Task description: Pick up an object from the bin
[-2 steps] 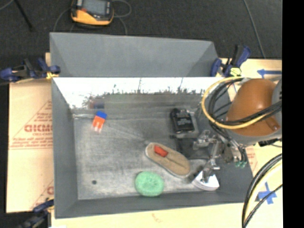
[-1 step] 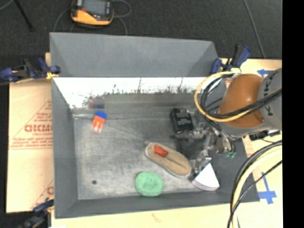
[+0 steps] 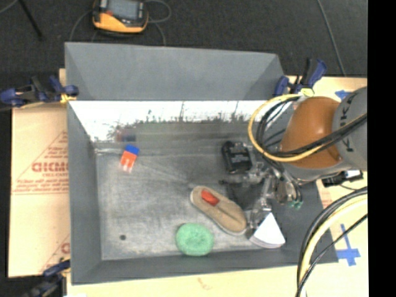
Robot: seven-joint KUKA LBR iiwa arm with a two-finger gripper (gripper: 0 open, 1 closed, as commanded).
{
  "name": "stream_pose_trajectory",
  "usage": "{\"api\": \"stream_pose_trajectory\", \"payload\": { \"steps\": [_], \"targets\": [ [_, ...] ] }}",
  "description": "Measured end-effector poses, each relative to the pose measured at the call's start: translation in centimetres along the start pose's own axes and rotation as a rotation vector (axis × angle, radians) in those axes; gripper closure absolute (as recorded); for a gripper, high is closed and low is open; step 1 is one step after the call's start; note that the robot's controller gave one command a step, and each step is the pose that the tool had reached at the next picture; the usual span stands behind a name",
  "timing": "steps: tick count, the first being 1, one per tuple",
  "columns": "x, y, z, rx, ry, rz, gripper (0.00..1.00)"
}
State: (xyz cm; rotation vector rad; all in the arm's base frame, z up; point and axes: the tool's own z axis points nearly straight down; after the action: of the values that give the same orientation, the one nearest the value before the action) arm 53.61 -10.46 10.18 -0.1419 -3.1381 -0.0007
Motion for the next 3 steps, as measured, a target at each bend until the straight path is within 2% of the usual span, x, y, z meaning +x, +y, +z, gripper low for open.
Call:
{"api": "stream_pose_trajectory", "payload": {
  "steps": [1,2,3],
  "targets": [
    [-6.3,-2.7,-0.2,0.0,-0.002,0.089,0.0],
    [-6.1,-2.8,1.5,0.003,-0.009,0.095,0.0],
    [-0.1,0.5,2.7,0.005,-0.011,0.188,1.0]
  ]
}}
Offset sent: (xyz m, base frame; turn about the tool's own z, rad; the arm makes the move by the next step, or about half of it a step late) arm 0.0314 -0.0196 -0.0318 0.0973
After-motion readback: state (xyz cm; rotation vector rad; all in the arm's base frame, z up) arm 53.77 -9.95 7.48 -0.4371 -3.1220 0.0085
